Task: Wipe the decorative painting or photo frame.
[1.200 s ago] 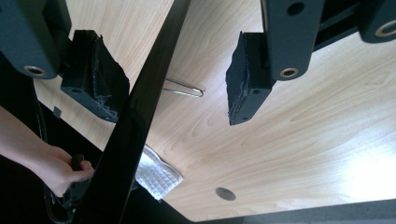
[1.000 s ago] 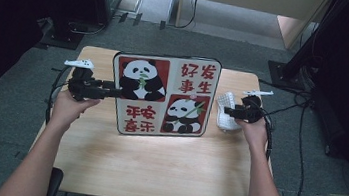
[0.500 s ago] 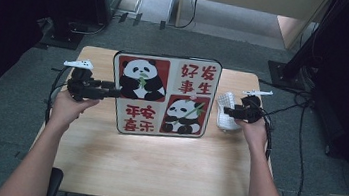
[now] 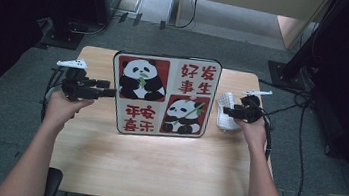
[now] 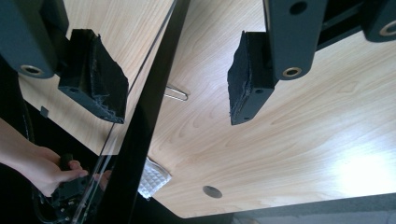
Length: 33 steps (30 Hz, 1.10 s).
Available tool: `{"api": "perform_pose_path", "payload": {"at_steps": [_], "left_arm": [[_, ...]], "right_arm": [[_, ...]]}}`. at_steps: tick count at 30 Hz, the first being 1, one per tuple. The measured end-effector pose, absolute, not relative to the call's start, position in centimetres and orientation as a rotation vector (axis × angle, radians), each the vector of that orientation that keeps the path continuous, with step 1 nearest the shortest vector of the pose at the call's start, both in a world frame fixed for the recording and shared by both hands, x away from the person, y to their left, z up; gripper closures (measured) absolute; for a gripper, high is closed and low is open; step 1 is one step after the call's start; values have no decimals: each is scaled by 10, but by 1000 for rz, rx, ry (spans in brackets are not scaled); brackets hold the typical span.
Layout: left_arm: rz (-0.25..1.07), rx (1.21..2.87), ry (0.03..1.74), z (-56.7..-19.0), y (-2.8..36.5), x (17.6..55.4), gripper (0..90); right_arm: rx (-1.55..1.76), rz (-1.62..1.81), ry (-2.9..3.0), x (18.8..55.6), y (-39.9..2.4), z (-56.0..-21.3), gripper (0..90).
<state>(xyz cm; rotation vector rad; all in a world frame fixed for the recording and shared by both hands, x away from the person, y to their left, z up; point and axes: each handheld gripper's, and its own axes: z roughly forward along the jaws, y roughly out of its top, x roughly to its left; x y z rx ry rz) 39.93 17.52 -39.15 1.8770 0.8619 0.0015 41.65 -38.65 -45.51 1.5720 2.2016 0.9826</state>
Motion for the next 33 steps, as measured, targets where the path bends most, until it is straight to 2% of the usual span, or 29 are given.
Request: {"api": "perform_pose_path", "payload": {"at_steps": [33], "left_arm": [[81, 1894, 1015, -415, 216, 408, 373]], "right_arm": [[1564, 986, 2212, 418, -384, -455, 431]]}}
